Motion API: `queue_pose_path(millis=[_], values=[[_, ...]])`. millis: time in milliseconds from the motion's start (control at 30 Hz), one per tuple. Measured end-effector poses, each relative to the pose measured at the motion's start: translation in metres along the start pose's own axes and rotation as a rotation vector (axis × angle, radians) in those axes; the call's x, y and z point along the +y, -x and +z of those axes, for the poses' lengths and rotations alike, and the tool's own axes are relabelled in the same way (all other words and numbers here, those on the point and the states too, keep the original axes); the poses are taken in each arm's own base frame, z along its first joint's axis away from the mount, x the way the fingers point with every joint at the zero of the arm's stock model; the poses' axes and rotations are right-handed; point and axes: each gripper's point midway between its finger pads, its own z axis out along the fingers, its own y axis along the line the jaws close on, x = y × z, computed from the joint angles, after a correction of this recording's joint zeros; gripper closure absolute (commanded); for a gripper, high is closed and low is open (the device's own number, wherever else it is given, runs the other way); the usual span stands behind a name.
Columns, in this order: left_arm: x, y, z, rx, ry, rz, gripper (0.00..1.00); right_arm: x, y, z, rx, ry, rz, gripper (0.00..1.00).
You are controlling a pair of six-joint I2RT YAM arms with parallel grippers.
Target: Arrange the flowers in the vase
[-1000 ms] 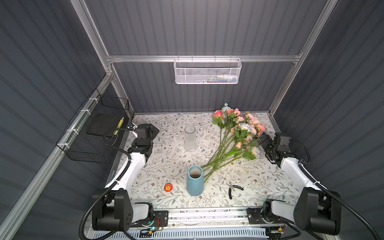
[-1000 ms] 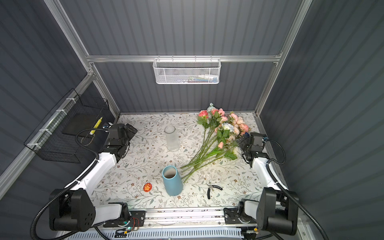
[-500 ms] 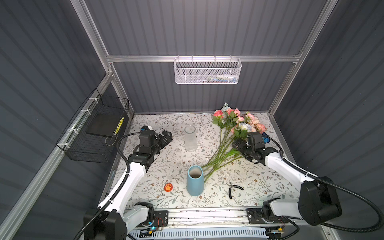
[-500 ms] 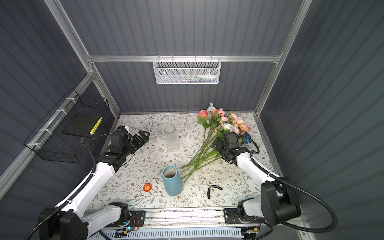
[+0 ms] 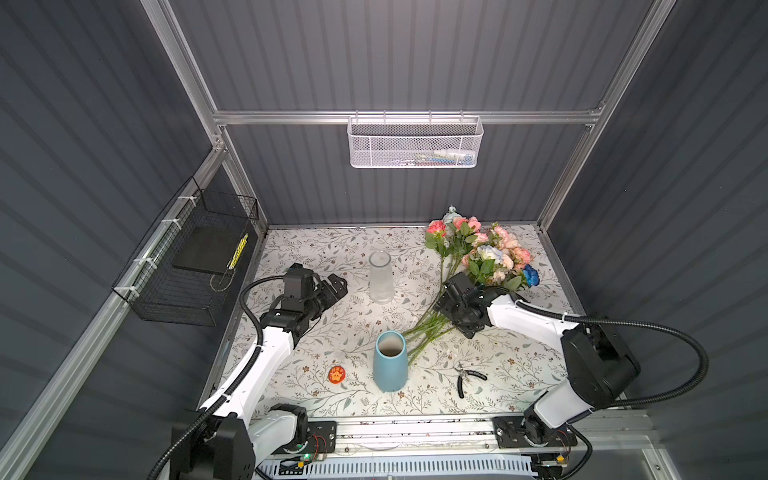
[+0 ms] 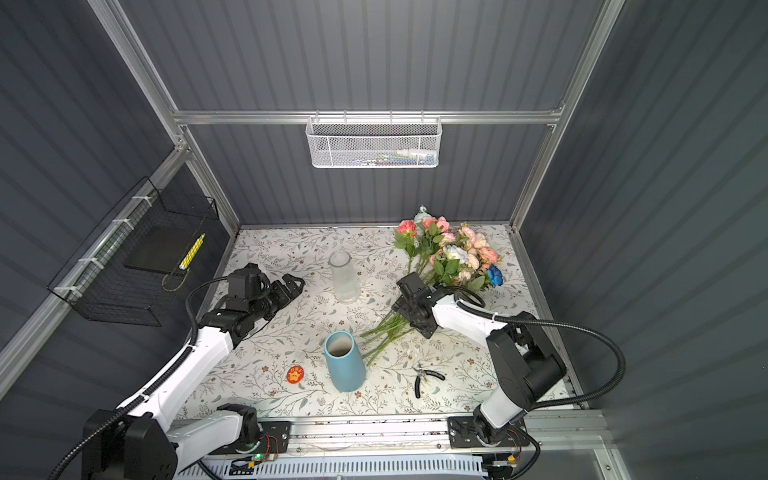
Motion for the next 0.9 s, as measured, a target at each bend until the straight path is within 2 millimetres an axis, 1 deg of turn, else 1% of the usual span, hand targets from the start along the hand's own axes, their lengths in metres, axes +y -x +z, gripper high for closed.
queue_pose_path(millis=[133,267,333,433,533,600,767,833,900], values=[[0.003,-0.007,0.002,0.023,-0.003,-0.002,0.0,0.016,-0.002,-0.001,-0.024,-0.008,0.004,0.01],[0.001,-0.006,0.0,0.017,-0.014,0.0,0.0,0.022,-0.003,0.003,-0.016,-0.063,0.016,0.01],[0.0,-0.005,-0.002,0.012,-0.017,0.001,0.0,0.02,-0.006,0.009,-0.003,-0.1,0.019,0.01],[-0.001,-0.005,-0.002,0.01,-0.019,0.001,0.0,0.008,-0.014,0.014,0.021,-0.156,0.015,0.01],[-0.001,-0.004,-0.002,0.008,-0.021,0.002,0.0,-0.001,-0.023,0.016,0.046,-0.205,0.002,0.01],[-0.001,-0.005,-0.002,0.009,-0.021,0.002,0.0,0.0,-0.024,0.015,0.051,-0.222,-0.004,0.01],[-0.002,-0.006,-0.001,0.011,-0.03,0.003,0.0,0.015,-0.021,0.014,0.051,-0.222,-0.005,0.01],[-0.003,-0.005,-0.001,0.008,-0.037,0.004,0.0,0.015,-0.022,0.018,0.055,-0.235,-0.004,0.01],[-0.003,-0.005,-0.001,0.008,-0.039,0.004,0.0,0.01,-0.025,0.024,0.066,-0.261,-0.005,0.01]])
